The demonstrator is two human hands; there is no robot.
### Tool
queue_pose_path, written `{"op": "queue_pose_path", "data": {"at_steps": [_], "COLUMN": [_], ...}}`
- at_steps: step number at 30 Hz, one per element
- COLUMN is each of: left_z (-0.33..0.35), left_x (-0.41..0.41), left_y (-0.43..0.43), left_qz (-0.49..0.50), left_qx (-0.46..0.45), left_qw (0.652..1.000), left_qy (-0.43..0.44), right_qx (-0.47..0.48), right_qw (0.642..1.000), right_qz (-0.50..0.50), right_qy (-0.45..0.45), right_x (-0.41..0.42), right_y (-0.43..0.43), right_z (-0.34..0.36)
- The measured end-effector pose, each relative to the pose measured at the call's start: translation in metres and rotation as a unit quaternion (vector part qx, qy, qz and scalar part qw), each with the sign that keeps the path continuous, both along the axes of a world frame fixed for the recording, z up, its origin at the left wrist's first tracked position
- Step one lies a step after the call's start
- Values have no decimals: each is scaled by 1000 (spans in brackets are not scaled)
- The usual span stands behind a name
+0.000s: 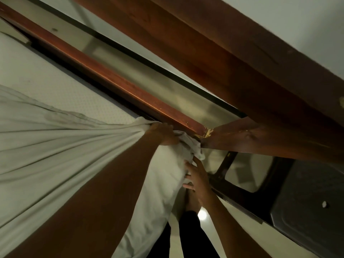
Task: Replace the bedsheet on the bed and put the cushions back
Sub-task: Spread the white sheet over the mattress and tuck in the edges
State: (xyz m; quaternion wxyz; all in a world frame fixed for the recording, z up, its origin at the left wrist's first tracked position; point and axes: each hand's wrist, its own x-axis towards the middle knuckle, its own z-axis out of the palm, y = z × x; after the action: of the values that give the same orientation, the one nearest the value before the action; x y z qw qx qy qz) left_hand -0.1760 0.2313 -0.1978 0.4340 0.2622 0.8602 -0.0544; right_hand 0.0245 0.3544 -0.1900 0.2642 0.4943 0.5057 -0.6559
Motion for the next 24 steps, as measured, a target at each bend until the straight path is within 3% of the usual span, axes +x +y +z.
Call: {"op": "queue_pose_path", "data": {"at_steps": [4,5,8,10,13,15,17,21,24], "left_z": [8,8,9,20,39,51,55,47,42], "left_x": [-13,-12,3,19,43,57,67,76,69], "left_y": [10,13,12,4,-13,-25,-34,-46,-57], "left_qz": [60,45,-23,-14,84,160,214,169,98], "left_qx": [-4,8,22,22,28,42,126,345,356], "left_qw": [994,996,996,992,986,972,952,921,929], "left_qy": [-91,-77,78,126,142,165,178,59,-14], "right_qx": [-40,-36,10,50,94,179,261,327,346], "right_qw": [991,991,993,990,990,982,964,939,932], "right_qz": [-100,-94,-4,51,69,49,6,-72,-63], "right_qy": [-74,-88,-117,-118,-80,-18,52,80,92], "right_x": [-8,-13,-24,-28,-26,-20,-11,4,8], "right_y": [23,25,25,23,14,1,-13,-32,-41], "right_z": [-11,-12,-18,-18,-13,-11,0,24,28]}}
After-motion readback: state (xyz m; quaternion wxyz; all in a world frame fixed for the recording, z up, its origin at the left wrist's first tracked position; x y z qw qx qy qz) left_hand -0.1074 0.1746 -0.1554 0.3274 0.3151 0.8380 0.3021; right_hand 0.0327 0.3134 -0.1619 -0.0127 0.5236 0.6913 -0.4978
